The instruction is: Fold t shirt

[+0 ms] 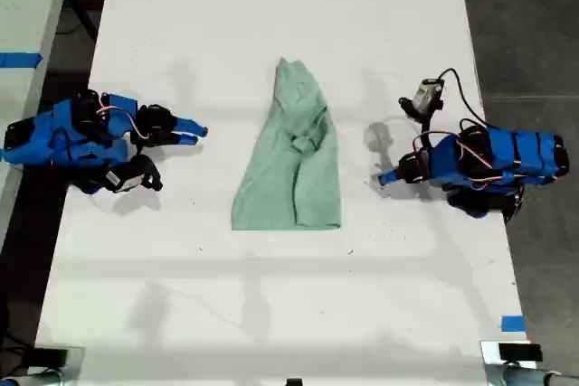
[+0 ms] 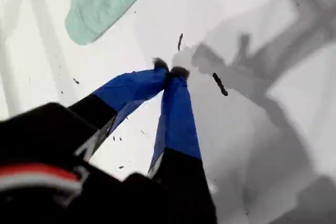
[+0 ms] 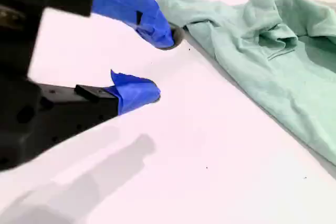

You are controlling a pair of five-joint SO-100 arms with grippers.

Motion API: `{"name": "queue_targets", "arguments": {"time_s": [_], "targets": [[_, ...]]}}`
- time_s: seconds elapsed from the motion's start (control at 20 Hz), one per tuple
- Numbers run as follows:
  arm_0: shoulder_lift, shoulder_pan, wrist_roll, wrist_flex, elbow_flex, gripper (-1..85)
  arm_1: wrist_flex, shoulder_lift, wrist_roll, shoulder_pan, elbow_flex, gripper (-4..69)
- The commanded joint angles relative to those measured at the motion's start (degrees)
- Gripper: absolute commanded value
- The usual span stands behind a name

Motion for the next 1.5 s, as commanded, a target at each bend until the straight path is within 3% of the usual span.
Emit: {"name": "queue_targets", "arguments": {"time_s": [0.0, 0.35, 0.45, 0.65, 0.75, 0.85, 0.95, 1.1, 1.2, 1.45], "targets": [[0.35, 1.93, 1.76, -0.97, 0.7, 1.8, 0.26, 0.7, 0.18, -0.09, 3.78, 1.5], [0.26, 1.32, 0.18, -0.7, 0.7, -0.2, 0.26, 0.7, 0.26, -0.09, 3.78, 1.5], [0.35, 4.04, 1.67, -0.7, 0.62, 4.0, 0.26, 0.7, 0.0, 0.09, 3.78, 1.5], [0.18, 7.12, -4.83, -4.57, -0.35, -0.2, 0.26, 0.62, 0.0, 0.53, 3.78, 1.5], [-12.83, 7.38, -10.46, -3.43, -4.92, -0.2, 0.26, 0.62, 0.0, 0.79, 3.78, 1.5], [-37.27, 14.85, -19.07, -4.04, -17.4, 6.2, 0.26, 0.62, 0.0, 1.05, 3.78, 1.6], [-59.33, 19.34, -17.14, -3.34, -35.51, 14.9, 0.26, 0.53, 0.09, 1.05, 3.78, 1.5], [-83.94, 22.68, -13.71, 0.44, -60.21, 18.1, 0.26, 0.18, 0.44, 0.97, 3.78, 1.5], [-89.47, 22.06, -16.7, 0.0, -63.72, 20.9, 0.26, 0.18, 0.35, 0.79, 3.78, 1.6], [-100.81, 21.88, -16.52, 1.23, -71.81, 21.4, 0.26, 0.26, 0.26, 0.62, 3.78, 1.7]]}}
